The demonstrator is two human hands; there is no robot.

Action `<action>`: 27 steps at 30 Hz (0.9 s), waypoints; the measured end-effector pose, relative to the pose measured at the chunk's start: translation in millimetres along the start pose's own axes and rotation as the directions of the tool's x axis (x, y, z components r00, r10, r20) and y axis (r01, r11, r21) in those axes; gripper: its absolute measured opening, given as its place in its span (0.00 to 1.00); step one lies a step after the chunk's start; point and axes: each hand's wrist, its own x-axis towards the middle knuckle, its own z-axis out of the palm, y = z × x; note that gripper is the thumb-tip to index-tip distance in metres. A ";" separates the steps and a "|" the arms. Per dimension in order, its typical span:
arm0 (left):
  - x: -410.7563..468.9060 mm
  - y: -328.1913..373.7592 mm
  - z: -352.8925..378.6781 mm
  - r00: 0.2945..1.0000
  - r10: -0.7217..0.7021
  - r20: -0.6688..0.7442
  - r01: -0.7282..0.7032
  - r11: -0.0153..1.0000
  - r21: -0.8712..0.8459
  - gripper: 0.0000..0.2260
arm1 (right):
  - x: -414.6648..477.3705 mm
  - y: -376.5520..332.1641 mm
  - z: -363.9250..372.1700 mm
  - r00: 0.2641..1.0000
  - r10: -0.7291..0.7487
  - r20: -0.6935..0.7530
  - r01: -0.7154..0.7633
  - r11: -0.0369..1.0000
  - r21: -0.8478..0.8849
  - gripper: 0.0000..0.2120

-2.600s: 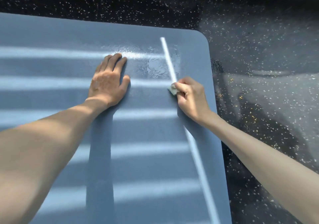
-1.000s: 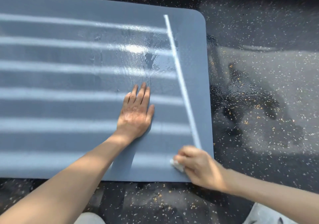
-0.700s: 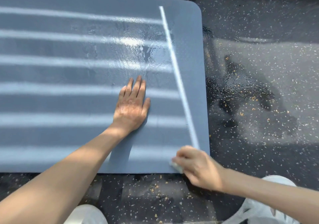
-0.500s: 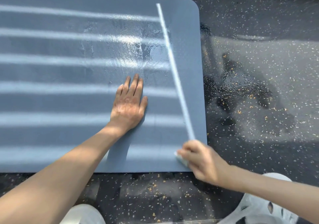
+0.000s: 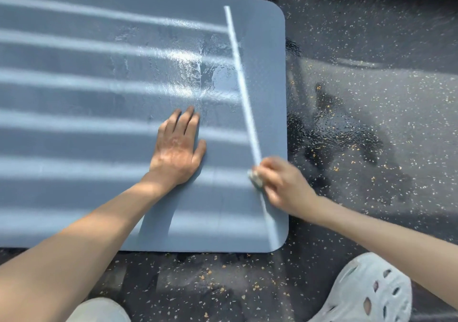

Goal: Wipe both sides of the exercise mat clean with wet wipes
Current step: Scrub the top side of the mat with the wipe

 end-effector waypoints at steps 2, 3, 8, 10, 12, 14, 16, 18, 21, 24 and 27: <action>0.8 -1.3 0.7 1.000 0.015 -0.015 -0.015 1.000 -0.019 0.25 | 19.3 13.9 0.8 0.987 0.101 -0.127 -0.107 0.993 -0.039 0.14; 3.6 -2.0 0.2 1.000 0.013 -0.026 -0.013 1.000 -0.028 0.25 | 15.3 11.5 2.3 0.987 0.109 -0.115 -0.112 0.993 -0.022 0.14; 45.5 1.9 -6.0 0.993 -0.084 -0.080 0.076 0.992 -0.101 0.19 | 25.7 17.5 -4.7 0.998 0.055 -0.018 -0.054 0.998 0.028 0.16; 65.6 0.7 -0.7 0.991 -0.062 -0.122 0.053 0.996 -0.076 0.17 | 79.3 47.0 -7.6 0.981 0.112 -0.155 -0.124 0.990 -0.071 0.11; 87.0 0.9 1.3 0.991 -0.068 -0.116 0.063 0.997 -0.054 0.19 | 99.2 57.4 -5.7 0.970 0.157 -0.188 -0.173 0.982 -0.074 0.09; 113.2 4.4 1.3 0.990 -0.135 -0.047 0.131 0.988 -0.079 0.23 | 79.6 47.5 -5.4 0.987 0.120 -0.107 -0.126 0.991 -0.049 0.11; 135.3 9.9 4.1 0.985 -0.170 -0.020 0.168 0.983 -0.080 0.25 | 64.9 40.1 -11.9 0.999 0.043 -0.002 -0.043 0.999 0.004 0.12; 144.6 13.4 10.8 0.984 -0.167 -0.055 0.165 0.985 -0.042 0.23 | 99.8 62.5 -21.4 1.000 0.024 0.011 -0.024 1.000 0.016 0.13; 145.9 12.4 19.1 0.976 -0.181 -0.118 0.176 0.983 -0.051 0.22 | 189.0 115.7 -29.7 0.982 0.065 -0.179 -0.087 0.990 -0.115 0.12; 145.7 12.8 17.5 0.972 -0.202 -0.122 0.194 0.978 -0.070 0.23 | 185.3 119.2 -25.4 0.989 0.045 -0.139 -0.059 0.994 -0.096 0.07; 145.8 14.7 14.5 0.972 -0.206 -0.111 0.201 0.978 -0.054 0.23 | 145.3 99.2 -28.6 0.993 -0.095 0.070 0.095 0.995 0.005 0.08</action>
